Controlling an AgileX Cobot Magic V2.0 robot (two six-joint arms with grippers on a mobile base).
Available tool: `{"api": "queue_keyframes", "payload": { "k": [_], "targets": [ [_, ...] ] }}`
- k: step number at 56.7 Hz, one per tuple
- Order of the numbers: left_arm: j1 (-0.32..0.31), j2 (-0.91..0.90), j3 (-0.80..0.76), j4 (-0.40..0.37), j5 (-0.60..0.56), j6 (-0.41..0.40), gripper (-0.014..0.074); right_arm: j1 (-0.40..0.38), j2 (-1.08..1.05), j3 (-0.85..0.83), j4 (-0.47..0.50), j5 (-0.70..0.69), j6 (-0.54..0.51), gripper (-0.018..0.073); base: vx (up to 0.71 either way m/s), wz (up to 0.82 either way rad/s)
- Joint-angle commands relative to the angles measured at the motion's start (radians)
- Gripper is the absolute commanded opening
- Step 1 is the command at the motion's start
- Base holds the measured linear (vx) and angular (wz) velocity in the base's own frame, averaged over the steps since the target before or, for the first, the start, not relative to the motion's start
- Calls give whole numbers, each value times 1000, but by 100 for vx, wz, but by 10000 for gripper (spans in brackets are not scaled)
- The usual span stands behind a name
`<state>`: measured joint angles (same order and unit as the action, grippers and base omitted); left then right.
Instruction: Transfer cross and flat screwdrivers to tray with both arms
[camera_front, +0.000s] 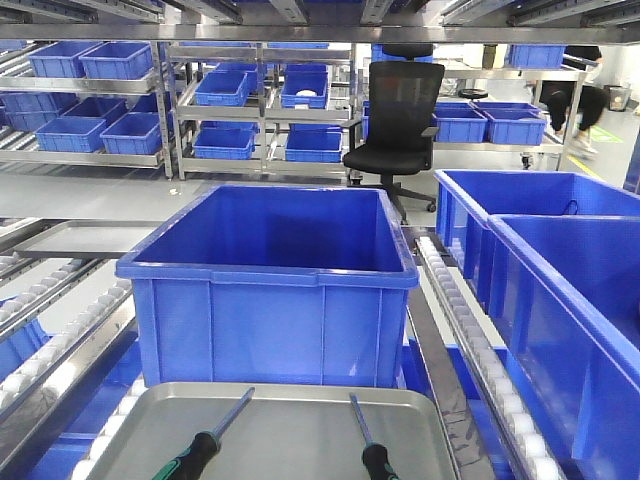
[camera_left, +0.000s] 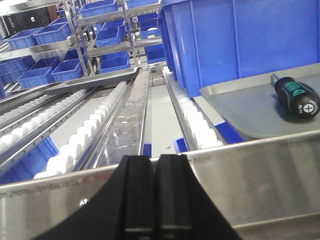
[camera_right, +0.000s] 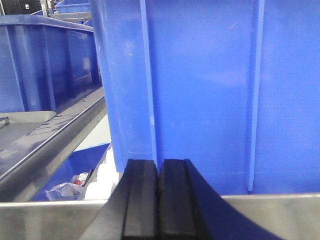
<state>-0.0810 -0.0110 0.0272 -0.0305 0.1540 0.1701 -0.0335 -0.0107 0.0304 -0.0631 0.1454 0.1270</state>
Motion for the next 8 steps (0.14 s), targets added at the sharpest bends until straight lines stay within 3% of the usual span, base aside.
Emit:
{"api": "queue_keyframes", "payload": {
  "k": [1,8],
  "targets": [
    [-1,-13,-26,-2,-81,-11,0,-6,-6,7,-3,-76,-3,-8,0,0],
    [-1,-13,-26,-2,-81,-11,0,-6,-6,7,-3,-76,-3,-8,0,0]
  ]
}}
